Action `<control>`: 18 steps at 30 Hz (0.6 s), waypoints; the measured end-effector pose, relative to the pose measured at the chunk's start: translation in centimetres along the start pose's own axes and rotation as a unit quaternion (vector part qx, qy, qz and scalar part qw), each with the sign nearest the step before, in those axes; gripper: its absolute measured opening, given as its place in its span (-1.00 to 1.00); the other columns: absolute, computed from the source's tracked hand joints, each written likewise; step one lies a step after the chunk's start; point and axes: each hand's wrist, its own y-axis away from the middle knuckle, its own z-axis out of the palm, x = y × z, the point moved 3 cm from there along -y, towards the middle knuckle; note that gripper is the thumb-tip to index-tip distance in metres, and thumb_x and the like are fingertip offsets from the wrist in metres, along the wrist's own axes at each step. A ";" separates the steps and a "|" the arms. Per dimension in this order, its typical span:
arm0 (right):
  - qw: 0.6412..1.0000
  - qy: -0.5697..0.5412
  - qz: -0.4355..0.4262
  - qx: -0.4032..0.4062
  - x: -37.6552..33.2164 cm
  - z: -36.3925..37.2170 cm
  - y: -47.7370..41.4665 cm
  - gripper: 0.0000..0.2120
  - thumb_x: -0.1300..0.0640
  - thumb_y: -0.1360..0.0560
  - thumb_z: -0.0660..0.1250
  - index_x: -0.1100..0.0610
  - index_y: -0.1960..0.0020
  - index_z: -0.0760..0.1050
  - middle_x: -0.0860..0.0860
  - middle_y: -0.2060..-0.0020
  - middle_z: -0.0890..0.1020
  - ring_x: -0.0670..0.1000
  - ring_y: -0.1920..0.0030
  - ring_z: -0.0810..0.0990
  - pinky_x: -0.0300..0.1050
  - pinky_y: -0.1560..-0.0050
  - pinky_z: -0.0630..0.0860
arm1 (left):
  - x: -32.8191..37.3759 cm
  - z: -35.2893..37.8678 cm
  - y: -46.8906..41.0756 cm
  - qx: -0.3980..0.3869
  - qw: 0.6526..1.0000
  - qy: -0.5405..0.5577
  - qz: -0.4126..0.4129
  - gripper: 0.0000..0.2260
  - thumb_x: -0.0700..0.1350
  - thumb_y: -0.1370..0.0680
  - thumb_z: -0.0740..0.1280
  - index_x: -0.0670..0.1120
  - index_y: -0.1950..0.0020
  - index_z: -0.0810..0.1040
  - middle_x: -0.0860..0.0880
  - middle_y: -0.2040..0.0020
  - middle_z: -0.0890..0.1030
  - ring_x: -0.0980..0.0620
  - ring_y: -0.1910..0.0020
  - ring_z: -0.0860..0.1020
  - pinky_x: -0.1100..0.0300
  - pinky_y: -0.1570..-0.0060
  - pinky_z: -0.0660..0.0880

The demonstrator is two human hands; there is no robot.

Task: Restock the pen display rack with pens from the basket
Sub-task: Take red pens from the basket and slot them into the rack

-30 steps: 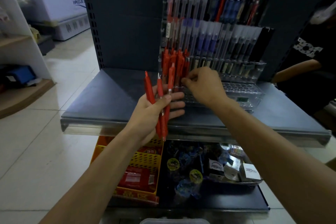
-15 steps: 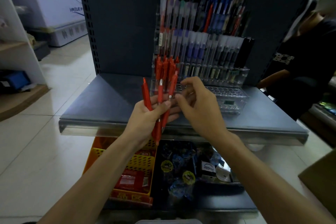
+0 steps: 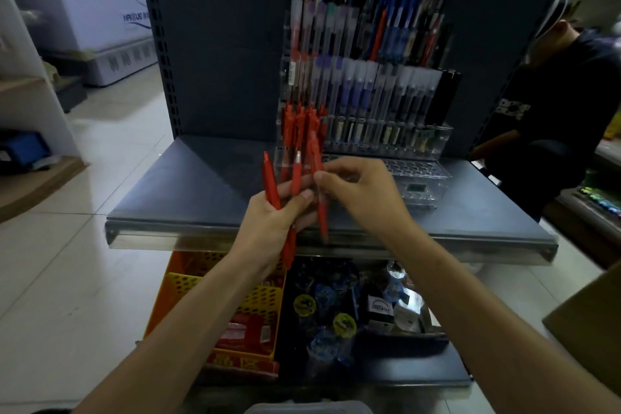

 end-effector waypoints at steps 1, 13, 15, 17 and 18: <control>1.000 -0.021 0.012 0.009 -0.1 -0.2 -0.4 -0.92 0.13 -0.53 0.39 0.04 0.10 0.66 -0.04 0.28 0.69 -0.09 0.24 0.65 -0.19 0.17 0.61 | 0.1 -0.1 -0.1 0.009 1.000 0.013 -0.003 -0.80 -0.25 -0.59 0.26 -0.18 -0.18 0.58 -0.08 0.10 0.69 -0.04 -0.01 0.67 0.15 0.02 0.60; 0.983 0.017 -0.022 0.182 -1.6 -3.2 -5.3 -0.94 0.12 -0.59 0.32 0.06 0.06 0.51 -0.01 0.22 0.65 0.00 0.16 0.68 0.01 0.07 0.65 | 1.3 -1.0 -0.8 0.050 0.998 -0.017 -0.016 -0.82 -0.13 -0.67 0.15 -0.13 -0.08 0.52 0.04 0.44 0.27 0.11 0.53 0.23 0.28 0.58 0.24; 0.983 0.043 -0.017 0.176 -1.2 -2.8 -5.7 -0.95 0.12 -0.58 0.33 0.08 0.05 0.52 -0.01 0.22 0.66 -0.01 0.15 0.68 0.01 0.04 0.65 | 1.5 -1.3 -0.9 0.054 0.998 -0.010 -0.022 -0.83 -0.13 -0.66 0.15 -0.13 -0.06 0.53 0.05 0.45 0.27 0.13 0.55 0.21 0.29 0.59 0.20; 0.985 0.056 -0.005 0.163 -0.6 -2.1 -5.9 -0.95 0.12 -0.58 0.33 0.09 0.05 0.53 -0.02 0.23 0.66 -0.01 0.15 0.68 0.00 0.05 0.65 | 1.5 -1.6 -1.1 0.058 0.998 -0.009 -0.030 -0.83 -0.13 -0.66 0.15 -0.13 -0.04 0.53 0.06 0.45 0.26 0.14 0.56 0.20 0.29 0.60 0.19; 0.985 0.070 -0.003 0.157 -0.3 -1.8 -6.0 -0.94 0.12 -0.58 0.33 0.10 0.05 0.54 -0.01 0.23 0.66 -0.01 0.15 0.67 -0.01 0.05 0.65 | 1.6 -1.8 -1.1 0.060 0.997 -0.011 -0.036 -0.83 -0.14 -0.66 0.16 -0.13 -0.03 0.53 0.06 0.46 0.25 0.14 0.56 0.20 0.29 0.61 0.18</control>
